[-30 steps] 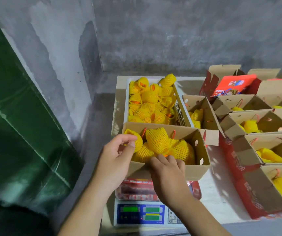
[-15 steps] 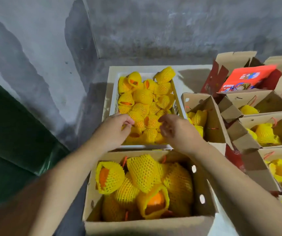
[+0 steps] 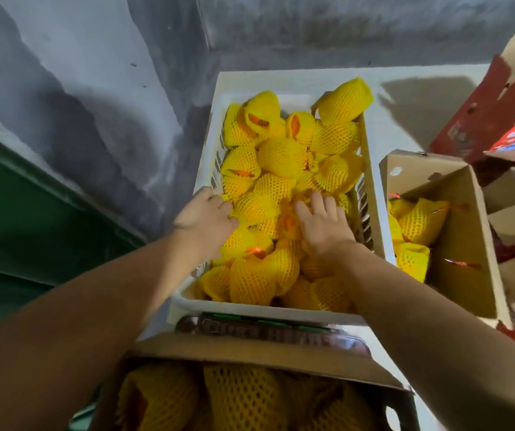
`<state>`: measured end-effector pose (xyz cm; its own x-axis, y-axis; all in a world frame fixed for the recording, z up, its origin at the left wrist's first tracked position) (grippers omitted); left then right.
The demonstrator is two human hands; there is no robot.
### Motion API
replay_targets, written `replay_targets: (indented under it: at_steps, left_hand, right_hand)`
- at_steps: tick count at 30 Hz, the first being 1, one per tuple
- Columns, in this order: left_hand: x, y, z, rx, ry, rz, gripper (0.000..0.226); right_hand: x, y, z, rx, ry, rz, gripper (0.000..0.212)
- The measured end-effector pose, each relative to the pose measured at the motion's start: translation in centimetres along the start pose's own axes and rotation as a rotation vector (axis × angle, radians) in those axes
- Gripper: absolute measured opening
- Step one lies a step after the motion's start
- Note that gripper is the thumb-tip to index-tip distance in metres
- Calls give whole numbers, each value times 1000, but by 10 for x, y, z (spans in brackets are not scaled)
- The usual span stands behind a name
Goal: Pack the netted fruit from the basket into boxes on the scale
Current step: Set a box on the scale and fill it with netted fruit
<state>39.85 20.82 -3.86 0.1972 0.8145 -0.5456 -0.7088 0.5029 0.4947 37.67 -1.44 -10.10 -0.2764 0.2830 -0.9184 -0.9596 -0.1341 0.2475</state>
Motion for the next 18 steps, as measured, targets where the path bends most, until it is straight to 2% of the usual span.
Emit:
replay_targets:
  at_steps: [1, 4, 5, 8, 9, 11, 13, 15, 18]
  left_hand:
    - [-2, 0, -1, 3, 6, 16, 72]
    - [-7, -3, -6, 29, 22, 37, 79]
    - [-8, -4, -7, 26, 12, 57, 82]
    - [-9, -6, -9, 39, -75, 81, 71]
    - [-9, -4, -10, 47, -73, 74, 73]
    - [-12, 0, -9, 80, 5, 64, 83]
    - [-19, 9, -5, 65, 229, 49, 86]
    - [-31, 26, 4, -58, 634, -14, 82]
    - [-52, 68, 12, -292, 1341, -106, 80]
  right_hand:
    - [0, -2, 0, -5, -20, 6, 60]
    - [3, 0, 0, 2, 11, 27, 81]
    - [3, 2, 0, 8, 52, 1, 82]
    - [-1, 7, 1, 19, 69, -33, 63]
    - [-2, 10, 0, 0, 50, -37, 62]
    - [-7, 17, 0, -80, -61, -42, 73]
    - [-20, 34, 1, -156, -419, -27, 81]
    - [-42, 56, 4, -261, -731, -41, 86]
    - [-80, 97, 19, -331, -818, -102, 89]
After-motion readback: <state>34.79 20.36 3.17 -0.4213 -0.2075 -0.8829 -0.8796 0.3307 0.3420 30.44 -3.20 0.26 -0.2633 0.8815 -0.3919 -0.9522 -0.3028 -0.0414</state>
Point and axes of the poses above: each hand's wrist, its own y-axis away from the middle knuckle, its own x-axis out of the palm, z = x × y, the point moved 3 cm from there along -y, towards the middle knuckle, and after that the axes turned 14 degrees about -y, right-handed, at the moved point
